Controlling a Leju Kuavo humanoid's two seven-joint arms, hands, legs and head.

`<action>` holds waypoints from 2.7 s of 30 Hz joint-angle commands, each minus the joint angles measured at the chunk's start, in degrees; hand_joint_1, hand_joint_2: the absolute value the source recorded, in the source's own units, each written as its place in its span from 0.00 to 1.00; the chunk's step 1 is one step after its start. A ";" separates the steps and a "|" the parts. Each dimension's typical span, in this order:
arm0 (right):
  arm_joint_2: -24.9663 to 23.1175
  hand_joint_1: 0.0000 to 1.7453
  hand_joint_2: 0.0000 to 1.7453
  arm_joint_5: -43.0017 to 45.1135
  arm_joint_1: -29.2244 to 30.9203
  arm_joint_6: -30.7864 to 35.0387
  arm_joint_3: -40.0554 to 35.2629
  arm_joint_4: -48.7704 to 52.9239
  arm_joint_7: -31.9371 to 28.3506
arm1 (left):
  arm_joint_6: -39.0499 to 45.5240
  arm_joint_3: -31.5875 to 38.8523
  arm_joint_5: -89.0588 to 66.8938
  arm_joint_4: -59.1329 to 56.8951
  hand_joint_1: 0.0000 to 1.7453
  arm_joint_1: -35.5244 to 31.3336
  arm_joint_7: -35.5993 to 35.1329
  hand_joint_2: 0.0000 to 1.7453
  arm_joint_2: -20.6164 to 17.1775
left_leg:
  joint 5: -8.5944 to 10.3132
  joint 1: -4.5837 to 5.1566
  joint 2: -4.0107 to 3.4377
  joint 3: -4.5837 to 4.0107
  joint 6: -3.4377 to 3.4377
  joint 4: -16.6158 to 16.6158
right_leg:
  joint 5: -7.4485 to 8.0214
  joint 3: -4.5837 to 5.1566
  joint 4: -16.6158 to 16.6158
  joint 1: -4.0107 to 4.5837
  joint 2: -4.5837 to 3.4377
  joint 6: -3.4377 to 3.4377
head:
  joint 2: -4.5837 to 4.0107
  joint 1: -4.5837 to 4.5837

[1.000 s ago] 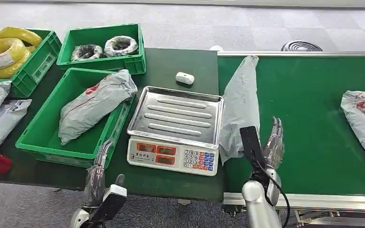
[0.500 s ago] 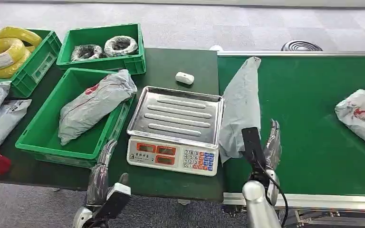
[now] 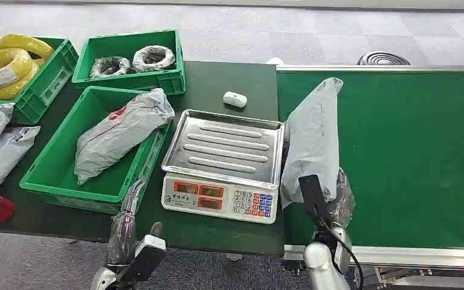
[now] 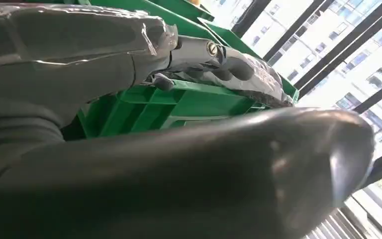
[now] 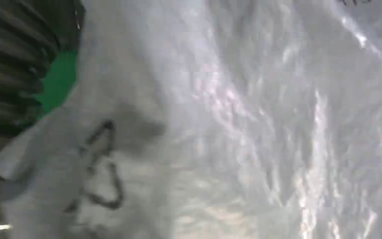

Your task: Moved the parcel from conveyor to table for the left to box.

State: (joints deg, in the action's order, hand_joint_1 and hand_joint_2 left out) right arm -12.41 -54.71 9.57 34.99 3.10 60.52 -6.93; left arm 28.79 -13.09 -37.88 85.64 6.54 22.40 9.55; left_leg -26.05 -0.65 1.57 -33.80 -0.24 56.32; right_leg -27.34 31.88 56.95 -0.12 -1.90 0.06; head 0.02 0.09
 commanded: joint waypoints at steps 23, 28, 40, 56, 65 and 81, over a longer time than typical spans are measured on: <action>0.46 0.27 1.00 2.20 -3.91 1.85 -1.57 6.78 -2.91 | 1.27 -1.40 1.12 -2.54 0.00 0.42 0.64 0.00 -1.45 | -0.01 0.03 -0.08 0.08 0.00 -0.05 | -0.02 -0.08 -0.04 -0.01 0.08 0.01 | 0.00 0.00; -1.94 0.00 1.00 1.10 -8.17 5.01 -1.55 18.58 -11.93 | 1.54 -1.30 1.09 -3.00 0.00 -0.01 0.98 0.00 -1.22 | -0.02 0.05 -0.07 0.10 0.00 -0.06 | -0.04 -0.09 -0.02 -0.03 0.15 0.02 | -0.02 0.00; -7.59 0.00 1.00 -15.37 -13.09 5.01 -2.51 53.87 -16.19 | -0.80 -0.76 -0.64 -3.57 0.00 -1.31 0.32 0.00 0.69 | -0.02 0.05 -0.06 -0.06 0.01 0.03 | -0.09 0.07 0.06 -0.03 0.14 0.04 | 0.00 0.00; -5.39 0.00 1.00 -4.52 -6.96 5.01 -0.21 29.54 -10.97 | 0.11 0.36 -0.05 -3.68 0.00 -0.16 0.34 0.00 -0.62 | -0.02 0.01 -0.32 0.37 0.00 -0.20 | 0.04 -0.33 -0.24 0.02 -0.11 0.04 | 0.00 0.00; -7.59 0.00 1.00 10.95 3.77 5.01 21.97 -2.99 -22.44 | -1.63 0.52 -0.48 -3.42 0.00 -2.10 -0.64 0.00 0.77 | 0.05 0.01 -0.02 0.35 0.02 -0.20 | 0.02 -0.42 -0.26 0.02 0.23 0.05 | 0.00 0.00; -3.39 0.00 1.00 -25.28 9.04 5.01 47.63 -25.02 -11.09 | -1.88 0.93 1.43 -3.65 0.00 -3.31 0.58 0.00 0.08 | 0.02 0.04 -0.03 0.25 0.02 -0.14 | -0.01 -0.32 -0.19 -0.01 0.30 0.07 | 0.00 0.00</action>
State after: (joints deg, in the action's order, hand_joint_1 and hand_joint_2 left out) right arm -19.93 -72.42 14.29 39.98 39.31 53.76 -27.36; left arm 27.65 -12.81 -37.16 83.87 4.55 22.78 10.40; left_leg -26.05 -0.61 1.63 -33.76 -0.23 56.32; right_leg -27.38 31.83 56.94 -0.16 -1.79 0.09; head 0.02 0.09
